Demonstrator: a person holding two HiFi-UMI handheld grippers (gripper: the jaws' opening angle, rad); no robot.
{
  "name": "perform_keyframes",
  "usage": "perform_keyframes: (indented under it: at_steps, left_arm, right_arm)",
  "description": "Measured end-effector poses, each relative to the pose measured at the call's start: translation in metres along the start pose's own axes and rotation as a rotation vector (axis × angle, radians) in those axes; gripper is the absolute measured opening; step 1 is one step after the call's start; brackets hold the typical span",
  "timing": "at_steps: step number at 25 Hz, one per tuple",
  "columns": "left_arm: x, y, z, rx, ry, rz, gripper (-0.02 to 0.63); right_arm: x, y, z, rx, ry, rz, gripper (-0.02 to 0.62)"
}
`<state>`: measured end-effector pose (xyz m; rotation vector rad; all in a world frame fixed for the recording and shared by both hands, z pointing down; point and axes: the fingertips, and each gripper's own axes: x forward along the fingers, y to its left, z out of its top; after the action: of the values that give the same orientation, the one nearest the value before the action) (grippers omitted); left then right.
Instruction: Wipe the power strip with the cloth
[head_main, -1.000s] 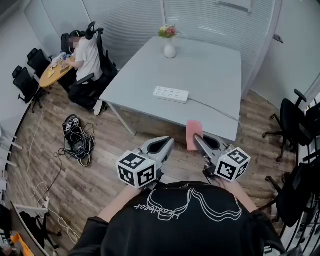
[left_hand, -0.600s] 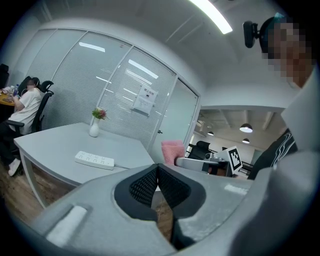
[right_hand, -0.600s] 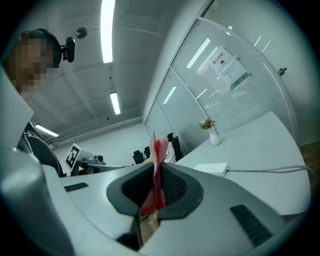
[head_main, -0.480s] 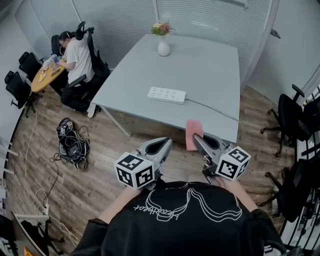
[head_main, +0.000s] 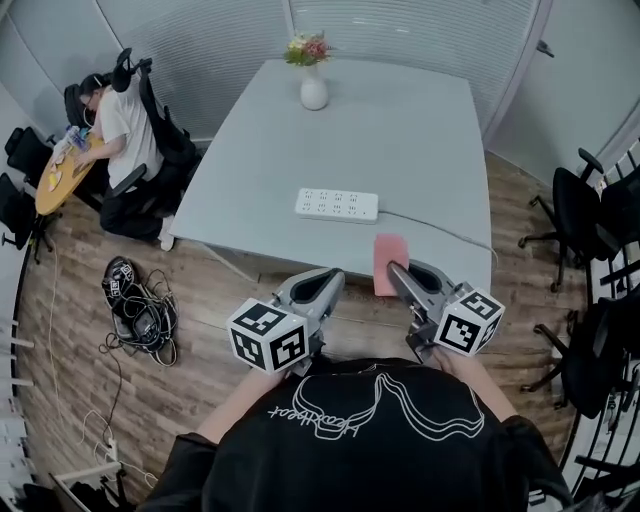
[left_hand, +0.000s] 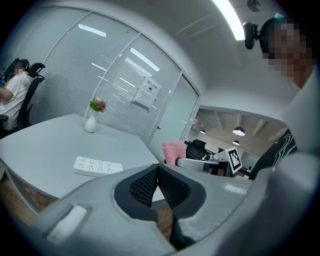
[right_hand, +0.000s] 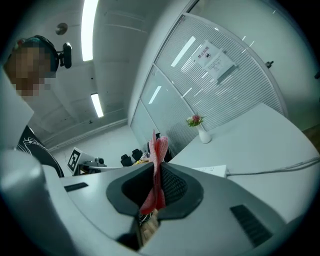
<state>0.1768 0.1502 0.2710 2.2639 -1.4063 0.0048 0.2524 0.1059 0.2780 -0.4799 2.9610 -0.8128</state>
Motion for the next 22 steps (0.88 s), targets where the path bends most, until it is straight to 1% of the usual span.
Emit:
perform_keyframes:
  at_steps: [4, 9, 12, 17, 22]
  left_arm:
    - [0.009, 0.062, 0.023, -0.010, 0.046, -0.027, 0.014]
    - [0.021, 0.125, 0.037, -0.034, 0.084, -0.068, 0.014]
    - [0.025, 0.162, 0.044, -0.048, 0.105, -0.096, 0.014]
    - [0.033, 0.211, 0.049, -0.067, 0.137, -0.125, 0.014]
    - [0.033, 0.244, 0.051, -0.063, 0.158, -0.152, 0.014]
  right_arm:
    - [0.057, -0.016, 0.006, 0.037, 0.003, -0.051, 0.040]
    - [0.112, -0.038, -0.002, 0.081, 0.021, -0.118, 0.041]
    - [0.149, -0.047, -0.004, 0.104, 0.019, -0.141, 0.041]
    - [0.187, -0.063, -0.008, 0.121, 0.021, -0.198, 0.040]
    - [0.216, -0.069, -0.014, 0.120, 0.030, -0.251, 0.041]
